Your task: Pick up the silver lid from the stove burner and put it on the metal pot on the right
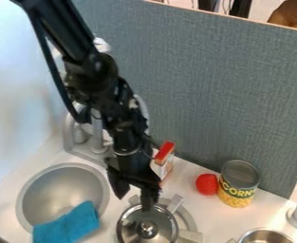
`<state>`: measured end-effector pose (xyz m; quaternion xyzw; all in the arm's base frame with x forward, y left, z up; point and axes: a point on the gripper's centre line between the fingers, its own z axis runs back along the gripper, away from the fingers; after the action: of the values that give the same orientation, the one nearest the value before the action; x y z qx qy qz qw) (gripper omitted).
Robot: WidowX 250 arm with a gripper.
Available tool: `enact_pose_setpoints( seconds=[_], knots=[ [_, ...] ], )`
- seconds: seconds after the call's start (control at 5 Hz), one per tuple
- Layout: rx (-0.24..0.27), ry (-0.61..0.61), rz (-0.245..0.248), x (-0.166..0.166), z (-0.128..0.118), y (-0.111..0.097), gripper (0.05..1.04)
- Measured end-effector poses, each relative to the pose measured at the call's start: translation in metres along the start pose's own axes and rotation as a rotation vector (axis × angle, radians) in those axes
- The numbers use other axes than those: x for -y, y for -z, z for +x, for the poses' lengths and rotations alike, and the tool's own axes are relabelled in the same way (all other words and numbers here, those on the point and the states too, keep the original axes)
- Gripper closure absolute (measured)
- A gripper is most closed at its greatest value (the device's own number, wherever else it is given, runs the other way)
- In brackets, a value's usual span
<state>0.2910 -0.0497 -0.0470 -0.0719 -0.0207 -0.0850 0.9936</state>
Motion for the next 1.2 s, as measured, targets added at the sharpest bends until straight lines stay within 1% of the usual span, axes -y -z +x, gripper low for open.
enact_pose_setpoints(
  seconds=[0.2,0.4,0.6,0.8,1.0,1.2],
  knots=[
    [-0.017,0.064,0.063,0.023,-0.002,0.004,0.079],
    [-0.030,0.080,0.097,0.027,-0.006,0.006,0.079],
    [-0.028,0.089,0.120,0.027,-0.006,0.007,0.079],
    [-0.044,0.106,0.139,0.029,-0.009,0.011,0.079],
    [-0.053,0.105,0.140,0.029,-0.010,0.014,0.080],
    [-0.092,0.109,0.145,0.026,-0.016,0.026,0.079]
  ],
)
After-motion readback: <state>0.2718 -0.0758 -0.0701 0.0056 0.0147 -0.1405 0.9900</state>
